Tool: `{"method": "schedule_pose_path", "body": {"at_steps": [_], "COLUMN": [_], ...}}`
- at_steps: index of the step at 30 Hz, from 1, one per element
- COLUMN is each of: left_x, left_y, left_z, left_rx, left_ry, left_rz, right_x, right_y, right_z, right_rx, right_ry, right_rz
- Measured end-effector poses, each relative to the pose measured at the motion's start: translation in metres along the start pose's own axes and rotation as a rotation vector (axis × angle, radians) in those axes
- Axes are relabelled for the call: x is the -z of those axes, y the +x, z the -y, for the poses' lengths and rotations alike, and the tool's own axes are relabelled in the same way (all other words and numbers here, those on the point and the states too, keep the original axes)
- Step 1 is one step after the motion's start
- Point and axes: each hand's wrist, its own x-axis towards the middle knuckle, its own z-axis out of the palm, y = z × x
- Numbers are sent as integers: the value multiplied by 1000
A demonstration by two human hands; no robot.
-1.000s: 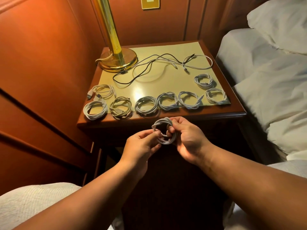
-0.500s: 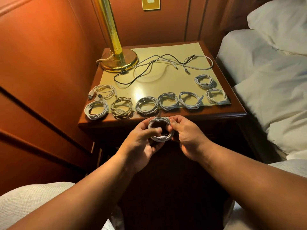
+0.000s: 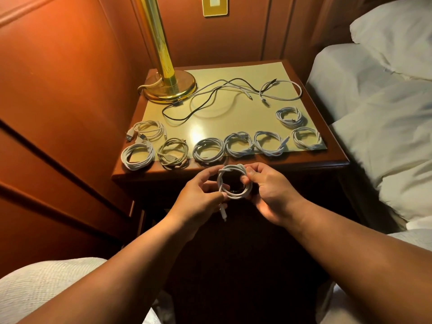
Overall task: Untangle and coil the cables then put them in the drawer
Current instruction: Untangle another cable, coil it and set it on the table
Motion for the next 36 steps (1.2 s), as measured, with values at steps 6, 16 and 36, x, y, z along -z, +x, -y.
{"method": "schedule_pose_path", "body": {"at_steps": [6, 16, 36], "left_x": [4, 10, -7], "left_y": [4, 3, 3], "left_z": [-3, -10, 12], "left_rx": [-60, -172, 115], "left_ry": [-28, 230, -368], "left_rz": [-57, -61, -387], "right_x": [4, 13, 1], "right_y": [0, 0, -7], "right_z": [8, 6, -9], "right_rx": [-161, 136, -121], "right_ry": [139, -746, -109], "right_rz": [30, -29, 66]}}
